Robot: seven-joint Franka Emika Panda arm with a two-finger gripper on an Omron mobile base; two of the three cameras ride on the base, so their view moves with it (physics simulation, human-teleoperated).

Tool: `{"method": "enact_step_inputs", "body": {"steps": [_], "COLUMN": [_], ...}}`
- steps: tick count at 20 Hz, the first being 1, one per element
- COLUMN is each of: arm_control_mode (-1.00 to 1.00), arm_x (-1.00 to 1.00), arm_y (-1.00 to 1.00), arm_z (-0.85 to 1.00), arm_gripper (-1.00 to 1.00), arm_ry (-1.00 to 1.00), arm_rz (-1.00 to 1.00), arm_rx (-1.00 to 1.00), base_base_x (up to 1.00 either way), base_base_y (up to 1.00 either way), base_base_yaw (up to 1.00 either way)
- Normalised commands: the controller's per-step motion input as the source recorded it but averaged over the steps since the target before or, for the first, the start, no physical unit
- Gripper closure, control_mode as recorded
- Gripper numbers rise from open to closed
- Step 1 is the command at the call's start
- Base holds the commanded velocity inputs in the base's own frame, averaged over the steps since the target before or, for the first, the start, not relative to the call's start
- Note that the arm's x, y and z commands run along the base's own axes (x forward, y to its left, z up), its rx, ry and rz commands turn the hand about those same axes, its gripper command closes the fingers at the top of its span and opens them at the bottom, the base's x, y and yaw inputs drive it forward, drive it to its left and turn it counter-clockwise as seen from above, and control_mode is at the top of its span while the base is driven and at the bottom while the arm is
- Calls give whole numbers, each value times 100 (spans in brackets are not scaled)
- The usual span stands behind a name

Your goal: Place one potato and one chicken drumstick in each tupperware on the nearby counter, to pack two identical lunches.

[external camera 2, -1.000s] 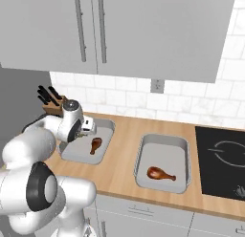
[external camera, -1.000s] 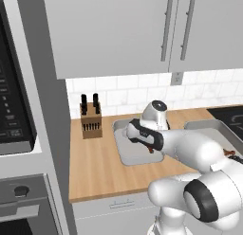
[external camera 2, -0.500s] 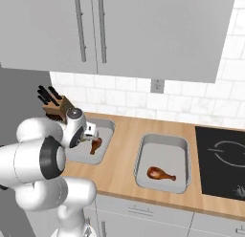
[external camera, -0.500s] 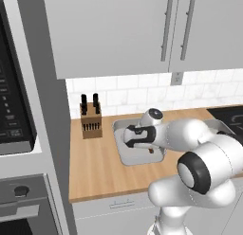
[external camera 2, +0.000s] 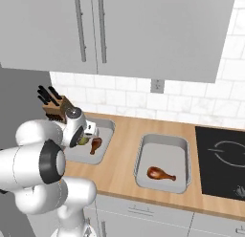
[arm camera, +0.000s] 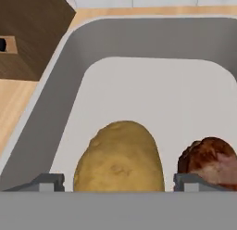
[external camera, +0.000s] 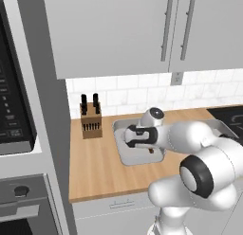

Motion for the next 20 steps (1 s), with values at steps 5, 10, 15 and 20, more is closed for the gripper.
{"method": "enact_step_inputs", "body": {"steps": [5,10,15,20], "arm_control_mode": [-100,-100,-100,-100], "arm_x": [-6,-72,-99,-100], "arm_y": [0,-27,-52,-35], "arm_z": [67,80,52,74], "arm_gripper": [-100,-100,-100,-100], "arm_ry": [-7,-11,-12,-7], "arm_rz": [-6,-7,-9,-1], "arm_rx": [0,1,5,6], "base_base_x": [0,0,0,0], "base_base_y": [0,0,0,0], "base_base_yaw": [0,0,0,0]}}
